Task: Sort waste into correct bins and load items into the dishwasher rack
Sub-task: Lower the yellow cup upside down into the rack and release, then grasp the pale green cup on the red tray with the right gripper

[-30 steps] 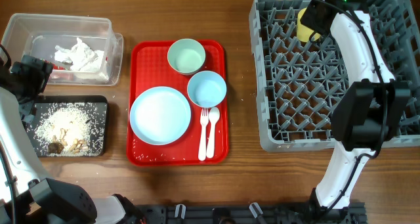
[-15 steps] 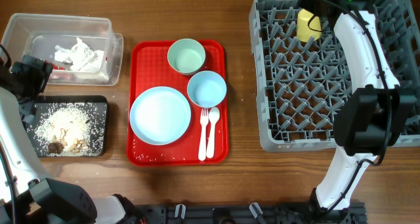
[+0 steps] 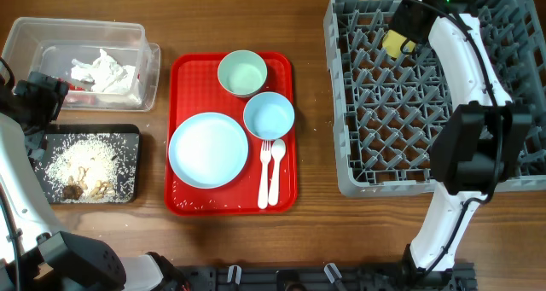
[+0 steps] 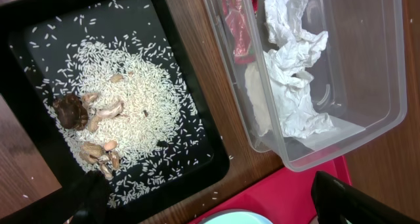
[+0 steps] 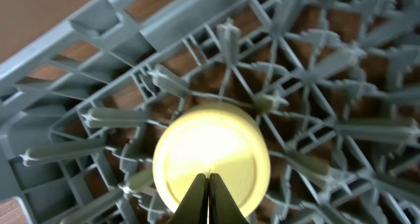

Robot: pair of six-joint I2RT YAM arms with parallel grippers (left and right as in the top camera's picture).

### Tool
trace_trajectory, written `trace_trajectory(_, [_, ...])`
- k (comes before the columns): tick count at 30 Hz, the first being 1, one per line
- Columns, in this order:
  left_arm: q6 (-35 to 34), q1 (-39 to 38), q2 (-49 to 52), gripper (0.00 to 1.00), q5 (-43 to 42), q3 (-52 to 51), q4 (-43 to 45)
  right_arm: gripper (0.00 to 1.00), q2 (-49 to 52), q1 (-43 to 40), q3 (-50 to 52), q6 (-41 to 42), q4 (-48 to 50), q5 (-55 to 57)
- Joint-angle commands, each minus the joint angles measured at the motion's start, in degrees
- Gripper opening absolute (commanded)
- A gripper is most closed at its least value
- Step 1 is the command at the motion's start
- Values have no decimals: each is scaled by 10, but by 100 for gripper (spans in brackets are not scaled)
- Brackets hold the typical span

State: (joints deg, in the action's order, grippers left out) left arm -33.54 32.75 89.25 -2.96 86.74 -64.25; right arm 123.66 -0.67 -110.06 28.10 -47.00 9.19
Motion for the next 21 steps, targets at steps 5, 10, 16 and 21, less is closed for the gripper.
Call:
trace_trajectory(5, [1,3,-1,100,-2,2,1,4,-79,13,5,18,-41,-81])
trace_trajectory(10, [1,3,-1,100,-2,2,1,49,-114,78,5,-83,30,-377])
trace_trajectory(16, [1,3,-1,100,-2,2,1,83,-86,224,6,-86,80,-223])
trace_trajectory(21, [1,3,-1,100,-2,2,1,84,-8,338,6,-142,137,-122])
